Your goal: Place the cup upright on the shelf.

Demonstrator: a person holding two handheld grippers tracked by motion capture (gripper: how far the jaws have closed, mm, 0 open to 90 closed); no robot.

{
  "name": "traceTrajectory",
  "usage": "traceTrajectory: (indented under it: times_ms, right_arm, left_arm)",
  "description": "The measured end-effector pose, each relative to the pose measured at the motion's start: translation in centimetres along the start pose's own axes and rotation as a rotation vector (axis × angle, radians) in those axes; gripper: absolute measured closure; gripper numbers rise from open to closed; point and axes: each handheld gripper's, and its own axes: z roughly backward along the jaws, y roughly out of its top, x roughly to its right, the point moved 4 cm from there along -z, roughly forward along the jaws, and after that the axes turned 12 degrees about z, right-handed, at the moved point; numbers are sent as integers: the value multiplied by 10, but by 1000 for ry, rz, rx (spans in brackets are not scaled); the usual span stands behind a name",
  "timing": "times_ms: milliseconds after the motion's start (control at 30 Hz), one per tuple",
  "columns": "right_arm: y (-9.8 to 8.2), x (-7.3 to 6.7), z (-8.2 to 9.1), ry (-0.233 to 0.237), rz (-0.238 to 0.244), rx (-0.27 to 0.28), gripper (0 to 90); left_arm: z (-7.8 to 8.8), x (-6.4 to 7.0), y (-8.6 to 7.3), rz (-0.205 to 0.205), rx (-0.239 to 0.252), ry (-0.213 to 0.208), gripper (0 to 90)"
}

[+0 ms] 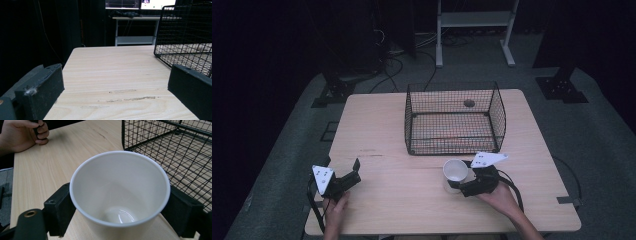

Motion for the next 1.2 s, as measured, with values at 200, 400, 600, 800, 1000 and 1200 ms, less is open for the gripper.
traceTrajectory:
  times_ms: [200, 400, 600, 800, 1000, 1200]
  right_arm:
    - [2, 0, 1, -11, 15, -5, 194]
    - [11, -1, 1, 21, 19, 4, 195]
    - [19, 1, 5, 53, 25, 13, 195]
    - [28, 8, 13, 76, 12, 28, 196]
    - [42, 14, 26, 88, 2, 64, 196]
    - [54, 20, 31, 99, 0, 77, 195]
  left_arm:
    - [0, 0, 0, 0, 0, 0, 0]
    - [0, 0, 0, -3, -2, 2, 0]
    - [0, 0, 0, -1, -2, 2, 0]
    - [0, 0, 0, -2, -2, 3, 0]
    - [0, 0, 0, -1, -2, 4, 0]
    - [0, 0, 0, 0, -1, 4, 0]
